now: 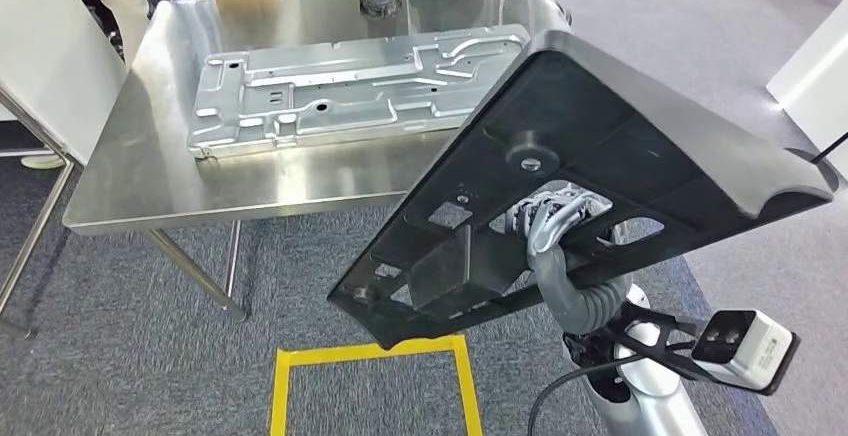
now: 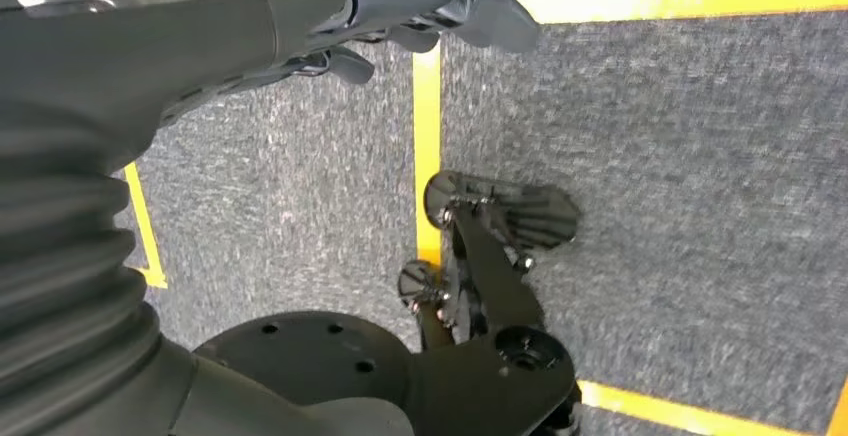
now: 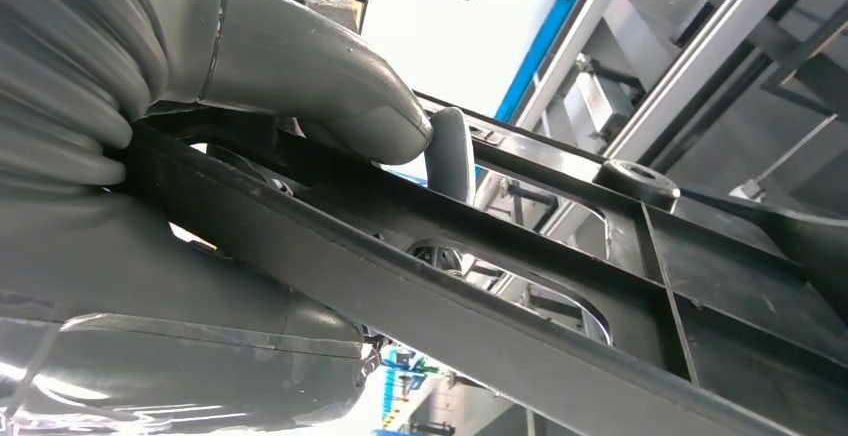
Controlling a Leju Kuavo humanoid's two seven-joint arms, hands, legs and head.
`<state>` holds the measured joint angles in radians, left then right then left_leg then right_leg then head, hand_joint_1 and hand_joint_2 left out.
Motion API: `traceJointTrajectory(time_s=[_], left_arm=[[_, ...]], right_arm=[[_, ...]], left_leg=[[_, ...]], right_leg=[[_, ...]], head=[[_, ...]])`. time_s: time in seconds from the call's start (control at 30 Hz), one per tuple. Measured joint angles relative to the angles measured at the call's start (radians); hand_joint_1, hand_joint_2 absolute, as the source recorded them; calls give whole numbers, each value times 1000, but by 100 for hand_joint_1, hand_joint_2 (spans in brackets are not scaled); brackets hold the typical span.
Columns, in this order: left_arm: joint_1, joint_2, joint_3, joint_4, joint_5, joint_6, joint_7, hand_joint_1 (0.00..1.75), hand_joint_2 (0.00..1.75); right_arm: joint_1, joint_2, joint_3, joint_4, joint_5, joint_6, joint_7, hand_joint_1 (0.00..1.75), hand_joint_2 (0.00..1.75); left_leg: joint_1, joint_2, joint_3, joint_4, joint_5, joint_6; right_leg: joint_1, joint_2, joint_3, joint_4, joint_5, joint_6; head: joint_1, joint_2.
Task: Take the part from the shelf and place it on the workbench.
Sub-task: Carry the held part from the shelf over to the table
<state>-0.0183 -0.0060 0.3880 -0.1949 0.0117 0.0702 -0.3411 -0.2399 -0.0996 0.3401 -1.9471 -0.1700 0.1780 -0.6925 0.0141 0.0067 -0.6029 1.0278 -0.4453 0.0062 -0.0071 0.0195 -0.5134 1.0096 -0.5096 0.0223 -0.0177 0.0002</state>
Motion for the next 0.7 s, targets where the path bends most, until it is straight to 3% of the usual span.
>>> traceJointTrajectory(time_s=[0.07,0.2,0.23,0.27,0.37,0.43,0.53,0.57,0.63,0.7], left_arm=[[-1,0,2,0,0,0,-1,0,175],[-4,1,7,0,-2,0,-2,0,175],[-4,1,7,0,-3,0,-2,0,175],[-3,1,8,0,-4,0,-2,0,175],[-3,0,8,0,-7,0,-1,0,175],[-6,-2,9,0,-11,0,-1,0,175],[-9,-1,9,0,-12,-1,-1,0,175],[-9,-1,9,0,-12,-1,-1,0,175],[-10,-1,9,0,-13,-2,-1,0,175],[-9,-1,9,0,-14,-2,1,0,175]], right_arm=[[-4,0,2,1,1,-3,1,175,175],[-11,0,7,8,0,-13,1,175,175],[-11,0,9,11,0,-16,1,175,175],[-11,0,10,14,0,-19,1,175,175],[-15,0,13,18,-1,-27,1,175,175],[-18,-1,15,20,-2,-32,2,175,175],[-19,-1,19,22,-2,-34,4,175,175],[-21,-1,20,22,-1,-34,4,175,175],[-23,-1,23,22,0,-35,5,175,175],[-23,-1,26,23,2,-37,8,175,175]], left_leg=[[2,0,16,-7,-3,12],[2,-1,39,-11,-24,22],[1,-1,48,-11,-32,22],[1,-2,59,-11,-41,20],[-2,-3,93,-13,-68,13],[-4,-3,104,-16,-80,2],[-5,-3,114,0,-77,-16],[-4,-3,101,28,-79,-20],[-1,-3,42,132,-110,-26],[-1,-3,-36,237,-161,-33]], right_leg=[[-3,-5,-16,44,-9,9],[-6,-9,-169,268,-84,22],[-6,-9,-193,282,-86,22],[-6,-9,-198,259,-66,20],[3,-16,-156,77,67,-3],[10,-20,-140,12,106,-15],[7,-15,-118,-6,102,-30],[5,-15,-106,-10,97,-36],[4,-15,-86,-16,85,-45],[5,-13,-71,-16,70,-49]], head=[[2,0],[6,0],[6,0],[6,0],[7,0],[7,0],[7,0],[6,0],[5,0],[4,0]])
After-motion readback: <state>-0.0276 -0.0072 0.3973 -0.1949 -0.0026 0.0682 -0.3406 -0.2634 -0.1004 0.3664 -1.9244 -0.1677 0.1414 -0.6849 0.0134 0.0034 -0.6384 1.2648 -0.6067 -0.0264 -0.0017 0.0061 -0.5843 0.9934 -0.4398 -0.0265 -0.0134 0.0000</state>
